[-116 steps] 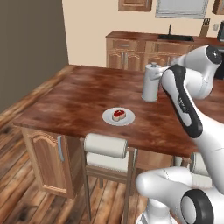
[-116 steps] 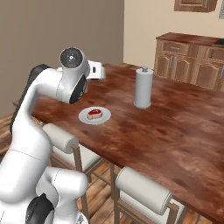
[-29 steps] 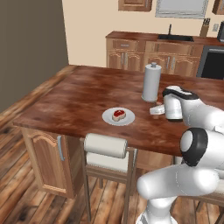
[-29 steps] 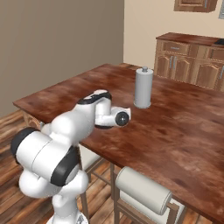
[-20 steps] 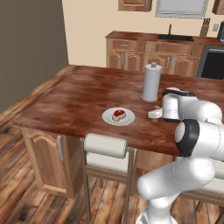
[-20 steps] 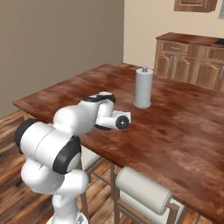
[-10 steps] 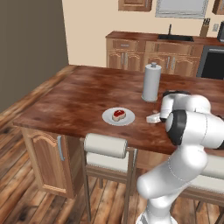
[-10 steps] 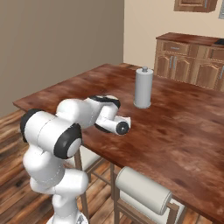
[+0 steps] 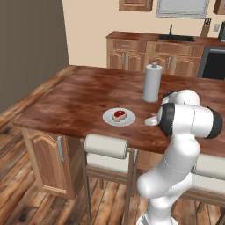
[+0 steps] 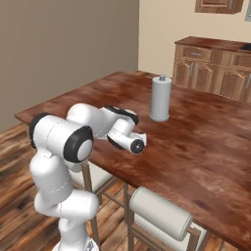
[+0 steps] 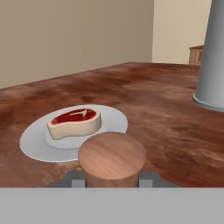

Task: Retrieve the shaker from the cabinet and place it next the steak on a plate on the dining table.

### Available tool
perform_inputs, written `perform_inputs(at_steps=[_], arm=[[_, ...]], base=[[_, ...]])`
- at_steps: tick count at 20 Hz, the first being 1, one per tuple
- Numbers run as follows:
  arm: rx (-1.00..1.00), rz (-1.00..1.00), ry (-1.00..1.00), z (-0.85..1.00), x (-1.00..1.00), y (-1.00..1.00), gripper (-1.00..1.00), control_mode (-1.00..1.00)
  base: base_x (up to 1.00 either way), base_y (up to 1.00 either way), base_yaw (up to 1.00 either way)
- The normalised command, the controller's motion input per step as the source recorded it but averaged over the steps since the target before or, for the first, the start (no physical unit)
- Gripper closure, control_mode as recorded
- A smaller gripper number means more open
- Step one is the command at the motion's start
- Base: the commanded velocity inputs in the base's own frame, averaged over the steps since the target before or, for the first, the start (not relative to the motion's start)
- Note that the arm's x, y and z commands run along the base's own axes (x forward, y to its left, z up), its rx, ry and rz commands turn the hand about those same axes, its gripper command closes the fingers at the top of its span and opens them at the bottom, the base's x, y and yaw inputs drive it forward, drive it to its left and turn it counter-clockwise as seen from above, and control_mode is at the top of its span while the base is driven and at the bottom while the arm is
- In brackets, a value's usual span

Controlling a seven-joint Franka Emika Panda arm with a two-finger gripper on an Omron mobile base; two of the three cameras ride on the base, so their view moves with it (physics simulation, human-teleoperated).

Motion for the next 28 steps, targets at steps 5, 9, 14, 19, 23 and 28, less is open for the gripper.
perform_inputs(at_steps=[5,9,14,19,23,28], arm=[[0.00,0.00,0.00,-0.15,0.30,0.00,1.00,-1.00],[0.00,0.00,0.00,-0.18,0.26,0.00,1.00,-1.00],[0.00,0.00,0.00,-0.20,0.23,0.00,1.00,-1.00],[0.00,0.00,0.00,-0.23,0.24,0.00,1.00,-1.00],[0.00,0.00,0.00,-0.22,0.27,0.00,1.00,-1.00],[0.00,0.00,0.00,-0.23,0.23,0.00,1.00,-1.00]], base=[[0.00,0.00,0.00],[0.00,0.00,0.00],[0.00,0.00,0.00],[0.00,0.00,0.00],[0.00,0.00,0.00],[0.00,0.00,0.00]])
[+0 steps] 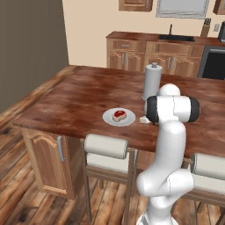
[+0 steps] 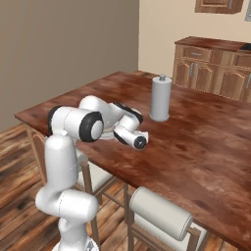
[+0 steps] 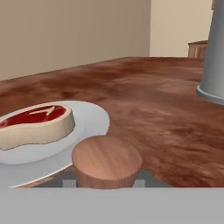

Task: Retrieve the shaker from the cabinet and place it next the steak on a plate on the dining table.

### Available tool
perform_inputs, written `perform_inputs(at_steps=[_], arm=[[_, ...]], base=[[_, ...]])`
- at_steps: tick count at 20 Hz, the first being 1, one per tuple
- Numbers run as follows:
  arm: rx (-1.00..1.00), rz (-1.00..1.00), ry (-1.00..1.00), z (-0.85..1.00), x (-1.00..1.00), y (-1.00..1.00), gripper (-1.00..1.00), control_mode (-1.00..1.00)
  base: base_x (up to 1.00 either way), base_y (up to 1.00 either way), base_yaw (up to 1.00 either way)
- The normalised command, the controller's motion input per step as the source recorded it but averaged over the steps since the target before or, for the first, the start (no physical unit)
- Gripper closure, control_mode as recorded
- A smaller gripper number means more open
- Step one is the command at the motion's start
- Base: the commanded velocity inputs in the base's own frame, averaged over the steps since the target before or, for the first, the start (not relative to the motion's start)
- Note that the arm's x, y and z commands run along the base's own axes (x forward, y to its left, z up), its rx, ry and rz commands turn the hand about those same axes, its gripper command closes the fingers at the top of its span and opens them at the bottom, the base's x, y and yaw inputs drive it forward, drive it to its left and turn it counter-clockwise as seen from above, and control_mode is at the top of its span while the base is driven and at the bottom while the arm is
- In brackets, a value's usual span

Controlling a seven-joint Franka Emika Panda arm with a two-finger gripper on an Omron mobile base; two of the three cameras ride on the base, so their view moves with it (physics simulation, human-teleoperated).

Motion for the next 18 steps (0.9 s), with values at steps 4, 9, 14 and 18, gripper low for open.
perform_inputs(at_steps=[4,9,14,18], arm=[[0.00,0.00,0.00,-0.18,0.04,0.00,-1.00,-1.00],[0.00,0.00,0.00,-0.07,0.00,0.00,-1.00,-1.00],[0.00,0.00,-0.04,0.00,0.00,0.00,-1.00,-1.00],[0.00,-0.01,-0.04,0.00,-0.01,0.00,-1.00,-1.00]], base=[[0.00,0.00,0.00],[0.00,0.00,0.00],[0.00,0.00,0.00],[0.00,0.00,0.00]])
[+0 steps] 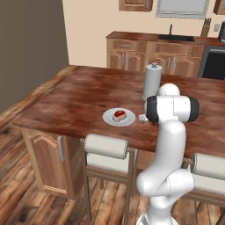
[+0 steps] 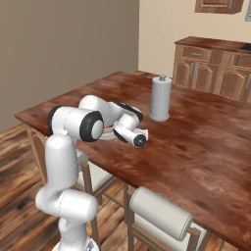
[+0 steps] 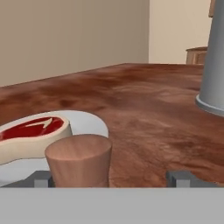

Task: Retrieve the shaker from the cabinet and place it next the steak on a plate on the dining table.

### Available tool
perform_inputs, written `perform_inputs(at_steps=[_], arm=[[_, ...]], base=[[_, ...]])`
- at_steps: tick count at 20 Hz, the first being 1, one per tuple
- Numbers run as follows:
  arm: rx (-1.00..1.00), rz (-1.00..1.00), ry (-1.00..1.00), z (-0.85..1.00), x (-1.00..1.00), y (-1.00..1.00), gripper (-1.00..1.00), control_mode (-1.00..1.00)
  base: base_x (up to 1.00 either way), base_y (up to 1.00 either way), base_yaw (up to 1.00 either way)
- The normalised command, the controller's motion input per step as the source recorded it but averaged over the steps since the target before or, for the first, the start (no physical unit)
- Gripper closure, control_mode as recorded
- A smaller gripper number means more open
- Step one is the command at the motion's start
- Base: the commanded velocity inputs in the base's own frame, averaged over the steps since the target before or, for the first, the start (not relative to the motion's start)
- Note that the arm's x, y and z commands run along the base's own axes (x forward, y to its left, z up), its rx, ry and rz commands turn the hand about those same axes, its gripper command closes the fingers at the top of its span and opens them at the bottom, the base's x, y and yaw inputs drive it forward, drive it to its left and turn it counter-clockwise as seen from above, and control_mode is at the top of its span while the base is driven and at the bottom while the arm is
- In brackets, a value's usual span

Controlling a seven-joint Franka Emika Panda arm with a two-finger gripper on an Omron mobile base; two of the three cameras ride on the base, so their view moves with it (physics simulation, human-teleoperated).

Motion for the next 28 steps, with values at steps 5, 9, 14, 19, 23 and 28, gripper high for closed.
perform_inputs(at_steps=[5,9,14,19,23,28], arm=[[0.00,-0.02,-0.05,0.00,-0.06,0.00,-1.00,-1.00],[0.00,-0.03,-0.03,0.03,-0.13,0.00,-1.00,-1.00],[0.00,-0.02,-0.06,0.18,-0.13,-0.03,-1.00,-1.00],[0.00,0.00,-0.04,0.40,-0.05,-0.13,-1.00,-1.00],[0.00,0.00,0.00,0.66,-0.09,-0.16,-1.00,-1.00],[-0.03,0.01,0.07,0.98,-0.28,-0.08,-1.00,-1.00]], base=[[0.00,0.00,0.00],[0.00,0.00,0.00],[0.00,0.00,0.00],[0.00,0.00,0.00],[0.00,0.00,0.00],[0.00,0.00,0.00]])
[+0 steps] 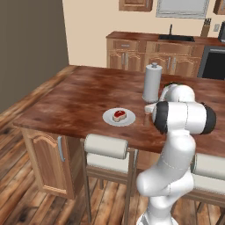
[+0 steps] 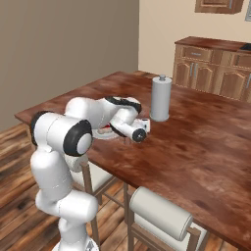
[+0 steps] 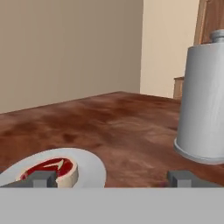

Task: Retrieve the shaker from the cabinet and place it next the steak on a plate on the dining table.

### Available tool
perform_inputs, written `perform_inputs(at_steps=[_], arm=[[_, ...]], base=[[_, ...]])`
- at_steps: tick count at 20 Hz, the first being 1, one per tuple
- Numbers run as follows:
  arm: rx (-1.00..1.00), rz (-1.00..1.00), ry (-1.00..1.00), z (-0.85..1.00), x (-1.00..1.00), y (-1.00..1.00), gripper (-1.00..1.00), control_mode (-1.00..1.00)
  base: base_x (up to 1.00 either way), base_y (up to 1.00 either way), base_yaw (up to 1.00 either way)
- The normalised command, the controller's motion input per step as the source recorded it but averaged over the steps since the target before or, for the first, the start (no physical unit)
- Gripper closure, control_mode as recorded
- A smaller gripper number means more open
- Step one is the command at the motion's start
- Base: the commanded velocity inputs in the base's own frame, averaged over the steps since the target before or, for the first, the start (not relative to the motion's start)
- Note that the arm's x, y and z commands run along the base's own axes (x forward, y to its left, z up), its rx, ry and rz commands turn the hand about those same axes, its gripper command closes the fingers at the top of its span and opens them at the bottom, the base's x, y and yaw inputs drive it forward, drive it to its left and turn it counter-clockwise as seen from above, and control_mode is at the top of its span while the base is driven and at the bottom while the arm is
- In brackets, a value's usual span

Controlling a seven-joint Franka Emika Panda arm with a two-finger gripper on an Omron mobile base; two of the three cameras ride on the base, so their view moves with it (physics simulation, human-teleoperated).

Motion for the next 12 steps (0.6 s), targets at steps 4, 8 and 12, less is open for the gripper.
perform_inputs(at_steps=[4,8,12], arm=[[-0.12,0.02,0.07,1.00,-0.46,-0.03,-1.00,-1.00],[-0.23,0.08,0.00,1.00,-0.46,0.00,-1.00,-1.00],[-0.32,0.14,0.00,0.94,-0.83,-0.06,-1.00,-1.00]], base=[[0.00,0.00,0.00],[0.00,0.00,0.00],[0.00,0.00,0.00]])
